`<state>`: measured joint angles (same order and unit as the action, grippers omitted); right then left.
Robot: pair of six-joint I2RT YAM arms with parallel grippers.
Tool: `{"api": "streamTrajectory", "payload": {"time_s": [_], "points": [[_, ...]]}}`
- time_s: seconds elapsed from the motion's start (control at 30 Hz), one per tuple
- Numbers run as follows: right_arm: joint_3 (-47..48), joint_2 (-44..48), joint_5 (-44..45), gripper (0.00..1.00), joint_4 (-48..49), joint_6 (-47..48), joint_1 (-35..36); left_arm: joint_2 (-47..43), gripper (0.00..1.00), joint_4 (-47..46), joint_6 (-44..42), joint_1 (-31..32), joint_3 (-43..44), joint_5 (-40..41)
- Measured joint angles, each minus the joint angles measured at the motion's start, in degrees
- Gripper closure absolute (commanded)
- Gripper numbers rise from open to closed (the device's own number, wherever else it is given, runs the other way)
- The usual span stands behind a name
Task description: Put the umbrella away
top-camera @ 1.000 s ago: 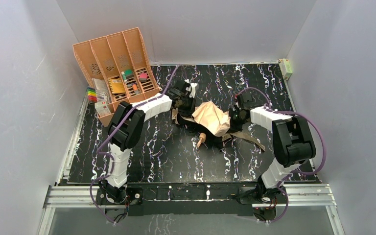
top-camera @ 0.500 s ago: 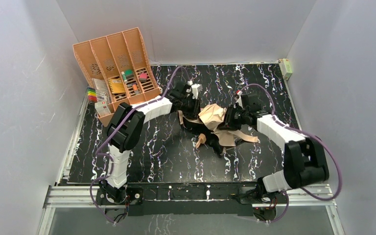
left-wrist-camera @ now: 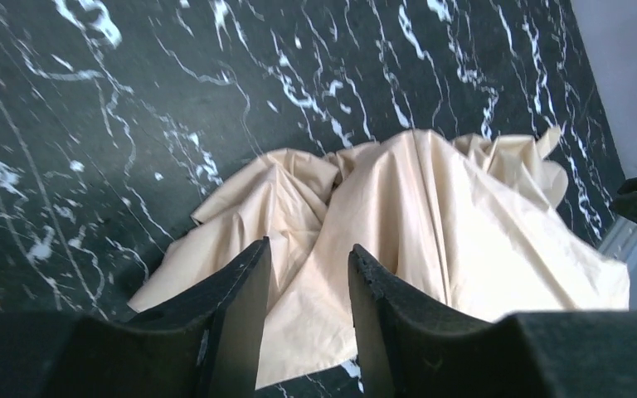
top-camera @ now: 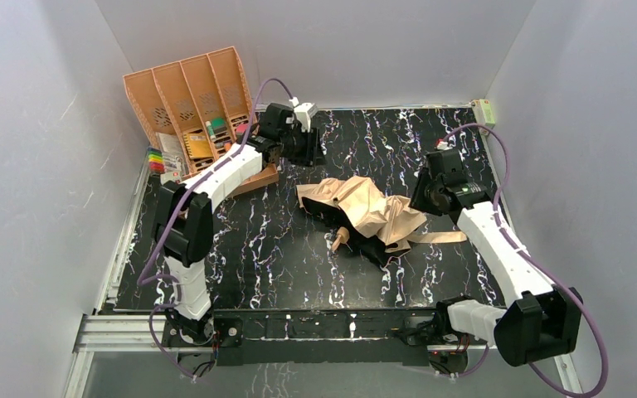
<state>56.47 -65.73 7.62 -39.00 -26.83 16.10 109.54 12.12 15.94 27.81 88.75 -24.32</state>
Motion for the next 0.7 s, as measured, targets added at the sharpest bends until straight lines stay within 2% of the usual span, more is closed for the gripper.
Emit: {"api": "streamTrajectory", "payload": {"time_s": [0.07,0.17,0.2,0.23,0.33,0.43,0.7], "points": [[0.3,-1.1,3.1,0.61,-0.1,0.0,-1.0,-0.1,0.75,0.8,-0.3,-0.3,2.2,1.5],[0.4,-4.5,5.6,0.73,0.3,0.1,-3.8,2.2,0.87,3.6,-1.2,-0.4,7.8,4.3],[0.4,-6.1,5.9,0.77,0.6,0.1,-5.1,3.5,0.96,4.1,-1.4,-0.4,9.8,5.3],[0.3,-7.8,6.2,0.82,1.2,0.1,-6.6,5.4,1.0,5.0,-1.9,-0.4,12.5,6.6],[-0.5,-11.4,6.7,0.92,3.7,-0.1,-10.3,10.2,1.0,6.9,-2.8,-0.4,16.6,10.3],[-2.4,-13.7,6.6,1.0,5.8,-0.2,-13.3,14.3,1.0,9.1,-3.5,-0.4,17.2,13.8],[-8.4,-17.5,1.9,1.0,10.0,-0.2,-14.5,21.7,1.0,15.4,-4.9,-0.6,17.2,17.9]]}}
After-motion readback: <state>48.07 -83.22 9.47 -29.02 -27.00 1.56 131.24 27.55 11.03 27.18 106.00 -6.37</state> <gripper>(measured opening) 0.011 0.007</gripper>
